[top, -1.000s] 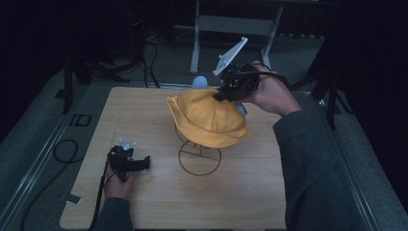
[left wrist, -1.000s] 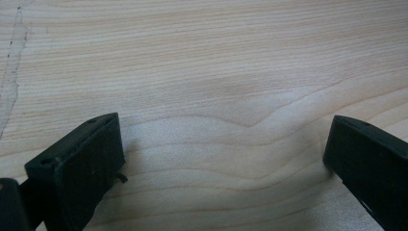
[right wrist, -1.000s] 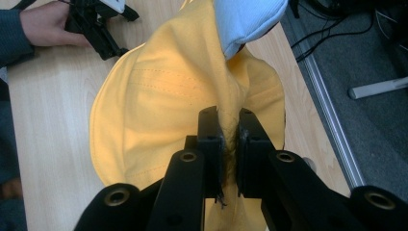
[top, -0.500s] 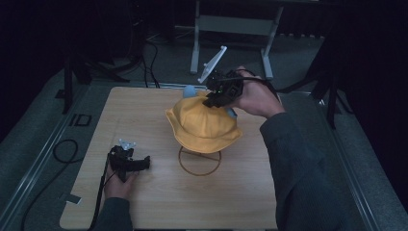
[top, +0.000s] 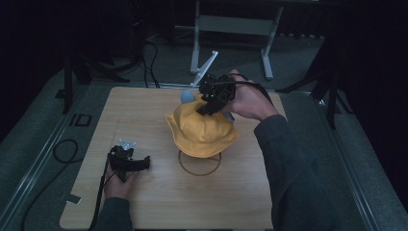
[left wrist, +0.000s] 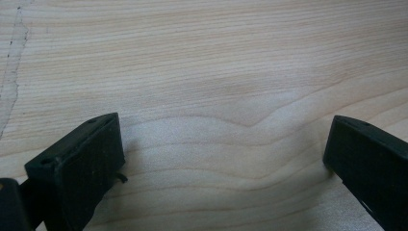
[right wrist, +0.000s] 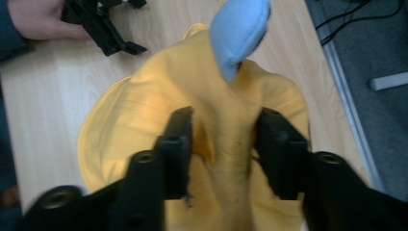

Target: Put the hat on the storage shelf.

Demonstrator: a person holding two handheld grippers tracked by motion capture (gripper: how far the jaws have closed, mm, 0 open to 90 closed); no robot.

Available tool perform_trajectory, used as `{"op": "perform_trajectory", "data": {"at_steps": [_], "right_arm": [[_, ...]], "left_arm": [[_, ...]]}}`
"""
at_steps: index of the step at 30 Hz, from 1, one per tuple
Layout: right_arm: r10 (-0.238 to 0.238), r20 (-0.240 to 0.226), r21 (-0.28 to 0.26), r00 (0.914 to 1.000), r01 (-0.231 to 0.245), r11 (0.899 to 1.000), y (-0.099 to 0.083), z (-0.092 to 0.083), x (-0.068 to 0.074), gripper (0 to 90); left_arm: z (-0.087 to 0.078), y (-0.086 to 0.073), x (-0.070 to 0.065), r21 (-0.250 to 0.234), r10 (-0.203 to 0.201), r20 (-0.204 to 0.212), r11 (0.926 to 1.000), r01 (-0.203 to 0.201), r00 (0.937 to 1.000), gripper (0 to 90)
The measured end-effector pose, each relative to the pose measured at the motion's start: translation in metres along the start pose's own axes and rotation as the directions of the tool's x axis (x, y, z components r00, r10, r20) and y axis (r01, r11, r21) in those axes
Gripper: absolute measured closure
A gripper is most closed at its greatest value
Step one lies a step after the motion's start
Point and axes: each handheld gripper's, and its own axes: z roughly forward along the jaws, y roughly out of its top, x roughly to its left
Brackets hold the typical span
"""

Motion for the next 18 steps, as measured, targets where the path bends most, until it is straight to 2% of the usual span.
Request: {"op": "perform_trajectory", "data": {"at_steps": [4, 7, 9, 11, 13, 18], "right_arm": [[0.004, 0.004, 0.029, 1.0000, -0.004, 1.000, 0.000, -0.001, 0.002, 28.2], [0.006, 0.049, 0.023, 0.9988, -0.007, 1.000, -0.001, -0.003, 0.002, 13.9], [0.024, 0.076, -0.002, 0.9968, -0.024, 1.000, -0.003, -0.007, 0.002, 11.5], [0.034, 0.075, -0.020, 0.9966, -0.033, 0.999, -0.005, -0.011, 0.000, 10.4], [0.056, 0.098, -0.039, 0.9936, -0.052, 0.998, -0.009, -0.016, -0.002, 10.3], [0.073, 0.099, -0.079, 0.9925, -0.065, 0.995, -0.020, -0.026, -0.004, 10.1]], "left_arm": [[0.000, 0.000, 0.000, -0.001, 0.000, 0.000, 1.0000, 0.000, 1.0000, 0.4], [0.000, 0.000, 0.000, 0.000, 0.000, 0.000, 1.0000, 0.000, 1.0000, 0.4], [0.000, 0.000, 0.000, -0.001, 0.000, 0.000, 1.0000, 0.000, 1.0000, 0.4], [0.000, 0.000, 0.000, 0.000, 0.000, 0.000, 1.0000, 0.000, 1.0000, 0.4], [0.000, 0.000, 0.000, 0.000, 0.000, 0.000, 1.0000, 0.000, 1.0000, 0.4], [0.000, 0.000, 0.000, 0.000, 0.000, 0.000, 1.0000, 0.000, 1.0000, 0.4]]}}
